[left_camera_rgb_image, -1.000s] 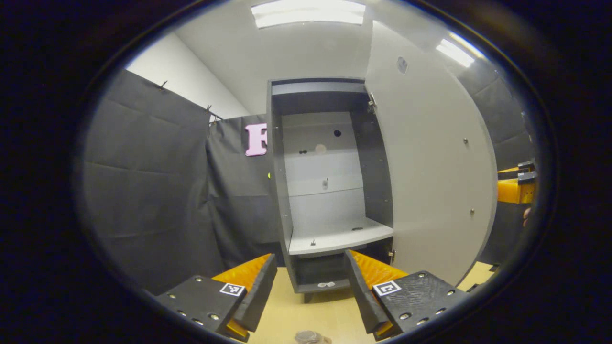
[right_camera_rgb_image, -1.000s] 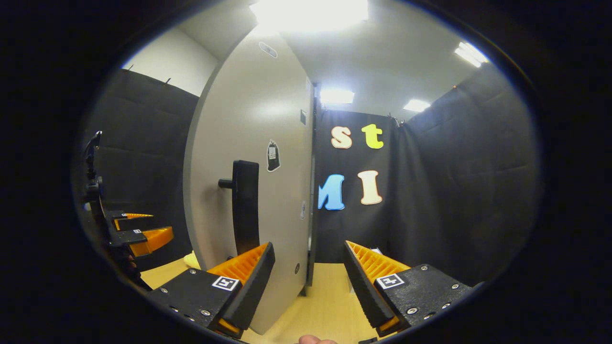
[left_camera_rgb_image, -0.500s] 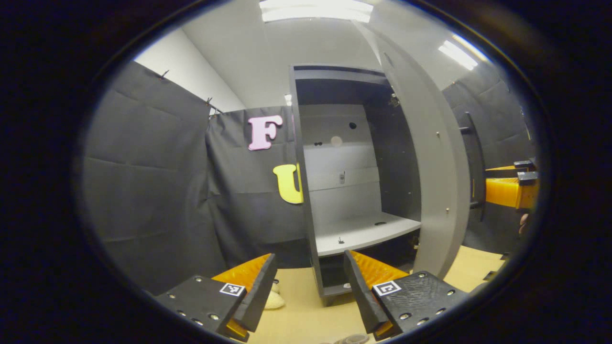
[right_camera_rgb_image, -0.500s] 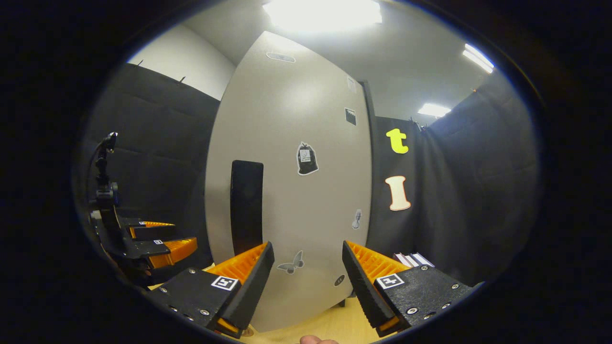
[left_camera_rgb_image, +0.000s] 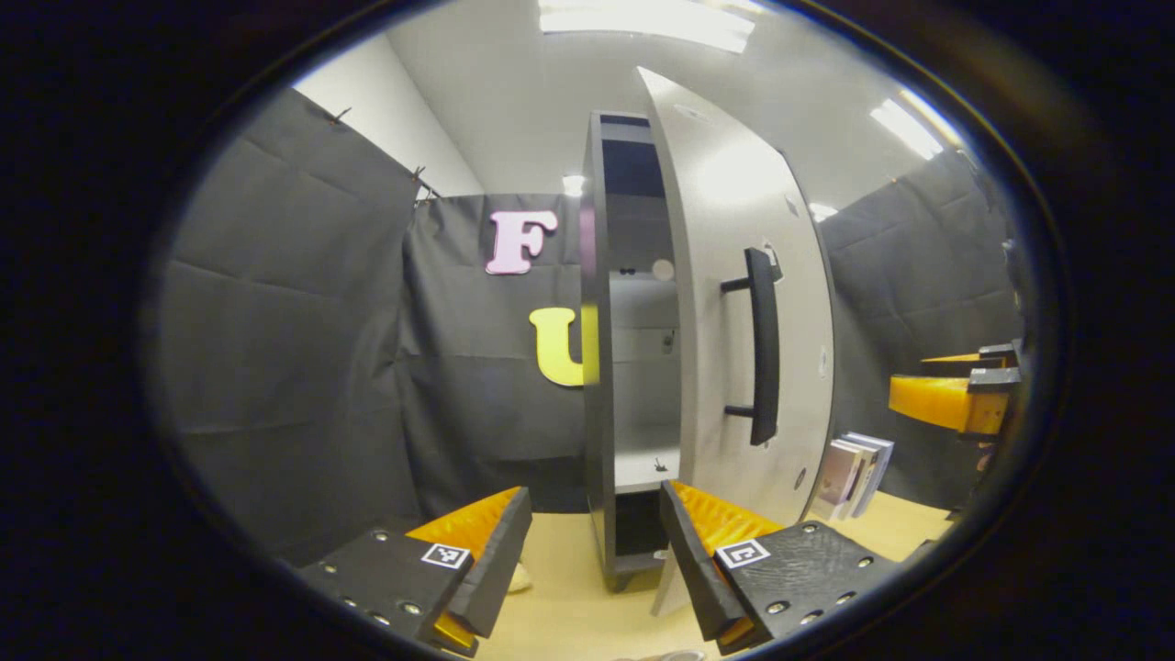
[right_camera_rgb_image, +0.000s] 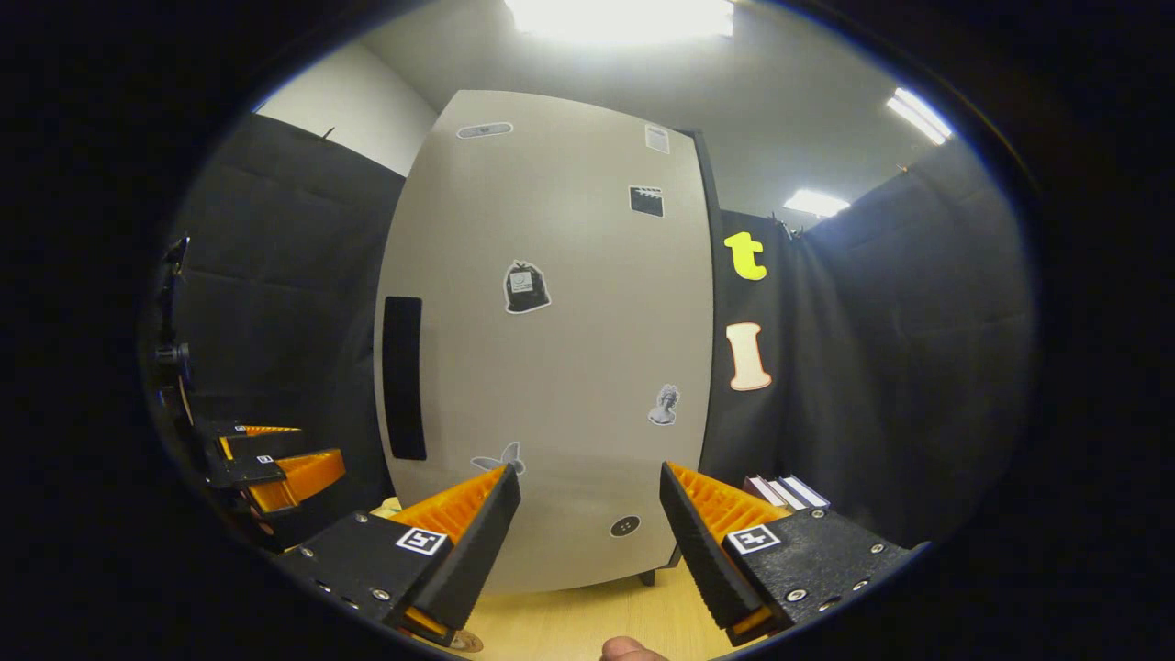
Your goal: Open the cabinet door with the right hand, grasp the bottle in the cabinet with the left hand and place it on the coaster, then close the cabinet door with the right hand.
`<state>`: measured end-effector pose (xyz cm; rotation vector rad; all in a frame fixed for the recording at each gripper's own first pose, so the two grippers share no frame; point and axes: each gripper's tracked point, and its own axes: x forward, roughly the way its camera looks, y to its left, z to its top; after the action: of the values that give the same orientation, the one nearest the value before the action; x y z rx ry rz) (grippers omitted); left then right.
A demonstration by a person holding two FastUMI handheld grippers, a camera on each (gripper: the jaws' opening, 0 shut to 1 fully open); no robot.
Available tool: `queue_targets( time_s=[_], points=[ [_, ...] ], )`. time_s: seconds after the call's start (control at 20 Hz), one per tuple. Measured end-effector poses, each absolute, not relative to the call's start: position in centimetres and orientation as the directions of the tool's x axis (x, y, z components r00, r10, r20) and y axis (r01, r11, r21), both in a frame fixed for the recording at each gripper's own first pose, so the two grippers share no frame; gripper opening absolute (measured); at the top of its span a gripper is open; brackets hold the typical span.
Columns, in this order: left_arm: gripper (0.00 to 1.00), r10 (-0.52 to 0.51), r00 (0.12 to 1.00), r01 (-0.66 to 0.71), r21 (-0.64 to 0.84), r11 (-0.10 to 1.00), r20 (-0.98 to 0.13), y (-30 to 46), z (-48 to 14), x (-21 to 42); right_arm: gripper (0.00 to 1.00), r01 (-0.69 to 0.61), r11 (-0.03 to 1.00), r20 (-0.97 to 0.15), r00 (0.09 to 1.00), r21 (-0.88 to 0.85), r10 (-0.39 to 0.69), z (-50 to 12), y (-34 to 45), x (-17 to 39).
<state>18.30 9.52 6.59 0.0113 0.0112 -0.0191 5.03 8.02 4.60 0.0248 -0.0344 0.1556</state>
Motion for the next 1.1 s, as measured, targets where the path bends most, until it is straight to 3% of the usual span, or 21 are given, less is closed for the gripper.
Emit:
queue_targets(
  time_s=[0.1, 0.2, 0.25, 0.3, 0.35, 0.4, 0.55, 0.75, 0.8, 0.9, 1.1],
  points=[
    [0.86, -0.029, 1.0, 0.029, 0.042, 0.999, -0.009, 8.5, 6.9, 18.2, 0.95, -0.143, 0.989, 0.023, 0.99, 0.034, 0.142, 4.2, 7.1, 6.0],
    [0.77, -0.037, 0.999, 0.037, 0.062, 0.997, -0.004, 7.3, 7.7, 18.4, 0.95, -0.134, 0.99, 0.018, 0.991, 0.05, 0.134, 4.1, 6.2, 7.1],
    [0.86, -0.036, 0.999, 0.034, 0.075, 0.997, 0.02, 6.8, 8.5, 18.3, 0.95, -0.143, 0.987, 0.021, 0.99, 0.066, 0.142, 4.1, 6.2, 7.5],
    [0.81, -0.026, 0.998, 0.022, 0.092, 0.995, 0.048, 6.4, 9.4, 17.9, 0.95, -0.148, 0.986, 0.023, 0.989, 0.082, 0.146, 4.1, 6.0, 7.8],
    [0.86, -0.019, 0.997, 0.011, 0.111, 0.994, 0.072, 6.2, 9.9, 17.6, 0.95, -0.146, 0.985, 0.022, 0.989, 0.096, 0.145, 4.0, 5.7, 8.1],
    [0.81, -0.025, 0.996, 0.014, 0.126, 0.992, 0.089, 5.7, 10.3, 17.3, 0.95, -0.141, 0.984, 0.015, 0.99, 0.107, 0.141, 3.7, 5.4, 8.4],
    [0.86, -0.074, 0.995, 0.065, 0.119, 0.991, 0.073, 3.5, 9.6, 18.1, 0.95, -0.119, 0.989, -0.004, 0.993, 0.084, 0.12, 3.1, 4.7, 9.2],
    [0.77, -0.095, 0.994, 0.092, 0.062, 0.994, 0.051, 2.3, 9.0, 19.3, 0.95, -0.104, 0.994, -0.015, 0.994, 0.011, 0.105, 2.4, 4.1, 9.4],
    [0.86, -0.103, 0.993, 0.1, 0.06, 0.993, 0.05, 2.0, 8.9, 19.5, 0.95, -0.099, 0.995, -0.024, 0.995, -0.01, 0.099, 2.2, 3.9, 9.3],
    [0.77, -0.116, 0.992, 0.112, 0.074, 0.991, 0.052, 1.5, 9.0, 19.9, 0.94, -0.109, 0.994, -0.04, 0.993, -0.024, 0.108, 1.7, 4.1, 9.2],
    [0.77, -0.139, 0.989, 0.135, 0.074, 0.988, 0.045, 0.4, 8.4, 20.4, 0.95, -0.132, 0.991, -0.042, 0.99, -0.009, 0.132, 1.8, 4.1, 8.7]
  ],
)
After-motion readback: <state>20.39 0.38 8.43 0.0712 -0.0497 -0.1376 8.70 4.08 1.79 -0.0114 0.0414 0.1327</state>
